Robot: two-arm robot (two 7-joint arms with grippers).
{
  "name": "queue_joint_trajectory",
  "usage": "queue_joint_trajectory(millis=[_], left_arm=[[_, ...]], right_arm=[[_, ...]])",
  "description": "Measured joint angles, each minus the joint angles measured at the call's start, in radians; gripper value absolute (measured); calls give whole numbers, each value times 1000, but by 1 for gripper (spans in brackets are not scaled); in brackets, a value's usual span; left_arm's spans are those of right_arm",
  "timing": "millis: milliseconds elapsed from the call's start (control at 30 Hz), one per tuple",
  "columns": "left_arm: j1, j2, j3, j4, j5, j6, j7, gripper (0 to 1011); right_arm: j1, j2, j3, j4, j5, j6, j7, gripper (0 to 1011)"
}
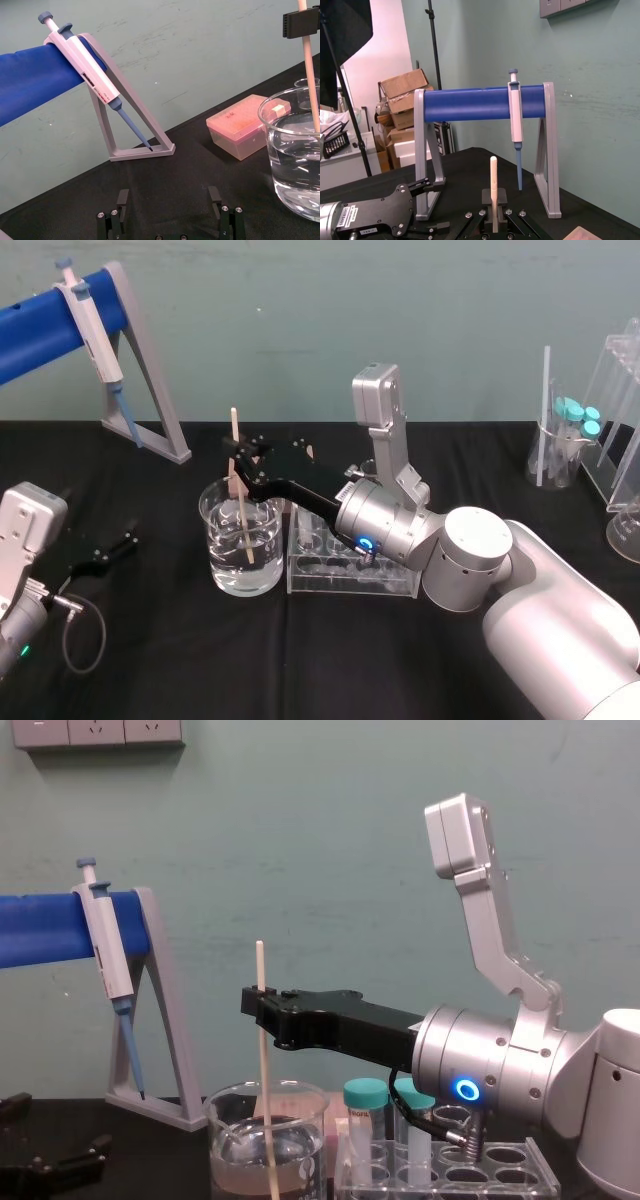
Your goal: Hold the thermometer with one hand and immerse one end into the beaker, then reinsert it into the test tube rack.
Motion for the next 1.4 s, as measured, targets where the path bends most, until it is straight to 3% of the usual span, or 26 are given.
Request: queue_joint_trajectory(millis=[1400], left_arm=[[0,0,0,0,0,0,0,1004]], right_arm=[[0,0,0,0,0,0,0,55]])
